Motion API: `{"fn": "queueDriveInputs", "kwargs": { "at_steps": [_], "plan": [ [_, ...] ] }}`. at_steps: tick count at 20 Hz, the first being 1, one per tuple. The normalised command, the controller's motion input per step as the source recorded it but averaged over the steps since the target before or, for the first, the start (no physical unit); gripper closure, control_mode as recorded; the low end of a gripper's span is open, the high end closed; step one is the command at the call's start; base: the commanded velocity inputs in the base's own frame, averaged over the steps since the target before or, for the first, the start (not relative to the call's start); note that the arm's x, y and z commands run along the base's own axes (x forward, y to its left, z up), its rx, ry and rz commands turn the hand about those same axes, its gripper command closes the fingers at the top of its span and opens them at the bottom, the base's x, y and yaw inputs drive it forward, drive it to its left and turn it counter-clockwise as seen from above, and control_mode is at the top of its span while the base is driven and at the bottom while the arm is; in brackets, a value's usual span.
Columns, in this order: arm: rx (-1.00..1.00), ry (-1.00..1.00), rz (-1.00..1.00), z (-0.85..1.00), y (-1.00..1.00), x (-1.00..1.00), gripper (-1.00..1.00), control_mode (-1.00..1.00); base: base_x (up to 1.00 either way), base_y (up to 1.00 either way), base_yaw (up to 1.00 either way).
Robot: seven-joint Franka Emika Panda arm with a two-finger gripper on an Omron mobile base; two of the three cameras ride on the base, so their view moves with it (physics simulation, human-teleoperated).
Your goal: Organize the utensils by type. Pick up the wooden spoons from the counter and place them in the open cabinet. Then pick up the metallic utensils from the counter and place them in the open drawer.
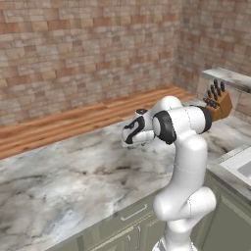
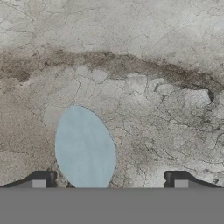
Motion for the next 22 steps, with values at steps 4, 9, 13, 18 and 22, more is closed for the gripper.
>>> {"fn": "queueDriveInputs", "kwargs": {
  "at_steps": [4,9,13,18,22],
  "plan": [
    [0.00,0.00,0.00,-0.24,0.00,0.00,-1.00,-1.00,0.00,0.00,0.00],
    [0.00,0.00,0.00,-0.28,0.00,-0.14,-1.00,-1.00,0.00,0.00,0.00],
    [0.00,0.00,0.00,-0.24,0.00,-0.33,-1.00,-1.00,0.00,0.00,0.00],
    [0.00,0.00,0.00,-0.19,0.00,-0.40,-1.00,-1.00,0.00,0.00,0.00],
    [0.00,0.00,0.00,-0.20,0.00,-0.37,-1.00,-1.00,0.00,0.00,0.00]
  ]
}}
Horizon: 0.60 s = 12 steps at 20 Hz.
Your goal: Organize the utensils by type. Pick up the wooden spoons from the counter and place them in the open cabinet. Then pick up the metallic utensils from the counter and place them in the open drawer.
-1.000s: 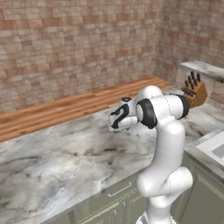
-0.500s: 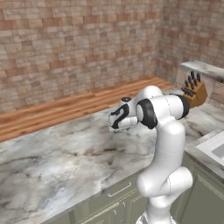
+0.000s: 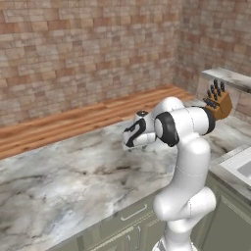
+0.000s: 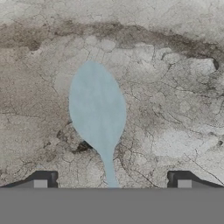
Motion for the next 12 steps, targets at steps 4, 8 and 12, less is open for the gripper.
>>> {"fn": "queueDriveInputs", "kwargs": {
  "at_steps": [4,8,12],
  "plan": [
    [0.00,0.00,0.00,-0.30,0.00,-0.07,-1.00,-1.00,0.00,0.00,0.00],
    [0.00,0.00,0.00,-0.41,0.00,0.05,-1.00,-1.00,0.00,0.00,0.00],
    [0.00,0.00,0.00,-0.49,0.02,-0.03,1.00,-1.00,0.00,0.00,0.00]
  ]
}}
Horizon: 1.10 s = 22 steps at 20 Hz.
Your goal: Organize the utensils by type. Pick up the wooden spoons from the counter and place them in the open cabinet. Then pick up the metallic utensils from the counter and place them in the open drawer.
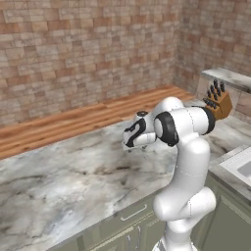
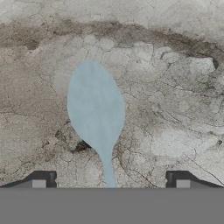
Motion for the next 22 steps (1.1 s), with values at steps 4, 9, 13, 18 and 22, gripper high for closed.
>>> {"fn": "queueDriveInputs", "kwargs": {
  "at_steps": [4,9,13,18,22],
  "plan": [
    [0.00,0.00,0.00,-0.54,0.03,-0.20,1.00,-1.00,0.00,0.00,0.00],
    [0.00,0.00,0.00,-0.42,0.00,-0.28,1.00,-1.00,0.00,0.00,0.00],
    [0.00,-0.01,0.00,-0.28,0.00,-0.39,1.00,-1.00,0.00,0.00,0.00],
    [0.00,-0.01,0.00,-0.11,0.00,-0.25,1.00,-1.00,0.00,0.00,0.00],
    [0.00,0.00,0.00,-0.14,0.00,-0.15,1.00,-1.00,0.00,0.00,0.00]
  ]
}}
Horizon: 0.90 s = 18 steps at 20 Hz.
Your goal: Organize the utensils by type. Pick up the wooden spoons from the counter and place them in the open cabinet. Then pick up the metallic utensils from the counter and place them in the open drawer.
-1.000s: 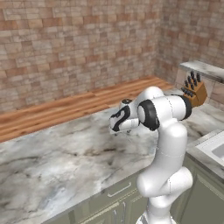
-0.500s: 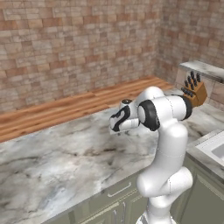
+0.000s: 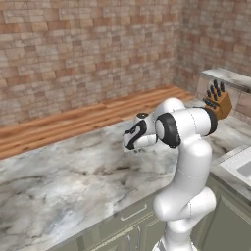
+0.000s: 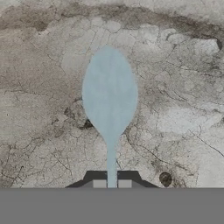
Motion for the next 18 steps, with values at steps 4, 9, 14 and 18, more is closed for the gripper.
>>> {"fn": "queueDriveInputs", "kwargs": {
  "at_steps": [4,9,14,18],
  "plan": [
    [0.00,0.00,0.00,0.02,0.00,-0.01,1.00,-1.00,0.00,0.00,0.00],
    [0.00,0.00,0.01,0.33,-0.02,-0.04,1.00,-1.00,0.00,0.00,0.00],
    [0.00,0.00,0.00,0.59,-0.09,-0.12,1.00,-1.00,0.00,0.00,0.00],
    [0.00,0.00,-0.03,0.71,-0.09,-0.12,1.00,-1.00,0.00,0.00,0.00]
  ]
}}
